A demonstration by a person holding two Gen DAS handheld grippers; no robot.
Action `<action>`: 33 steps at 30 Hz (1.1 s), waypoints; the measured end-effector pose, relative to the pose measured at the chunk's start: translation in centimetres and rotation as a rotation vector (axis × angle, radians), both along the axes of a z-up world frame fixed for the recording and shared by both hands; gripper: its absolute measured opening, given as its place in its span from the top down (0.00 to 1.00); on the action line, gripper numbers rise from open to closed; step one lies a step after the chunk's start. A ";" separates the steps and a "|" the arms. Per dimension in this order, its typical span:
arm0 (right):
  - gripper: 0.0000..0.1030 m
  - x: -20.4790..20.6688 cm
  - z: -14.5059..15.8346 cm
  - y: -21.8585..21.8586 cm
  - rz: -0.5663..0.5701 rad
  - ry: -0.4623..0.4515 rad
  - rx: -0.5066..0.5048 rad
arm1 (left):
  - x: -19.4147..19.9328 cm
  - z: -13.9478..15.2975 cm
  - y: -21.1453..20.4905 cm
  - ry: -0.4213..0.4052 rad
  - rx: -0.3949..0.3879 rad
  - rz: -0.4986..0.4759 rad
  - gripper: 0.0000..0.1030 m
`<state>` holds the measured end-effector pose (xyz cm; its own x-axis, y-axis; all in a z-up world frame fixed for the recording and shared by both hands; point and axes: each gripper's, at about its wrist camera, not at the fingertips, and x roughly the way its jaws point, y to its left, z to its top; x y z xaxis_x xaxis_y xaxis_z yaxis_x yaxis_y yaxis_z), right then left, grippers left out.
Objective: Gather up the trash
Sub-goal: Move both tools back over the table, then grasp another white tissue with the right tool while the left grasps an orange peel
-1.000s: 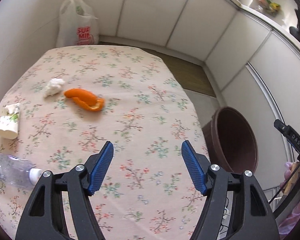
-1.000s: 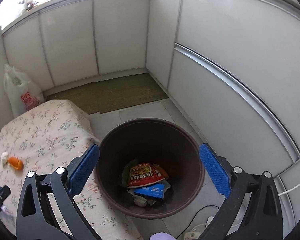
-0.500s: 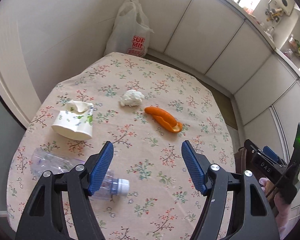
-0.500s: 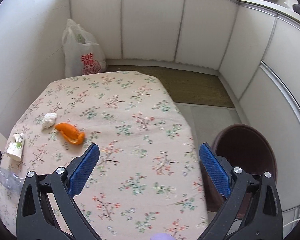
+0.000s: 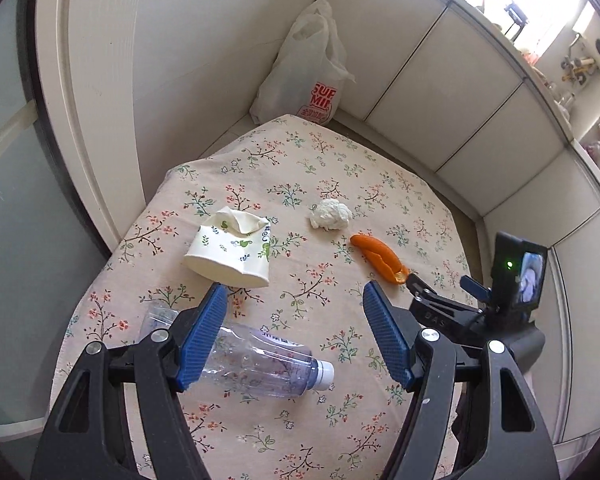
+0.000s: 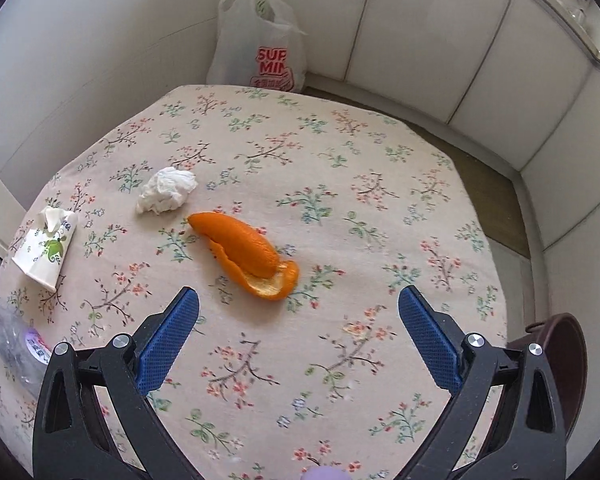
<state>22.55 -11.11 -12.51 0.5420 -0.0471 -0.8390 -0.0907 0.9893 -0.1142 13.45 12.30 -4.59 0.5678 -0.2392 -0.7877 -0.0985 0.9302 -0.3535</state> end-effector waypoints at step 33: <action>0.70 8.2 -4.9 8.3 0.007 0.115 0.187 | 1.3 -1.0 5.9 0.050 -0.089 0.102 0.33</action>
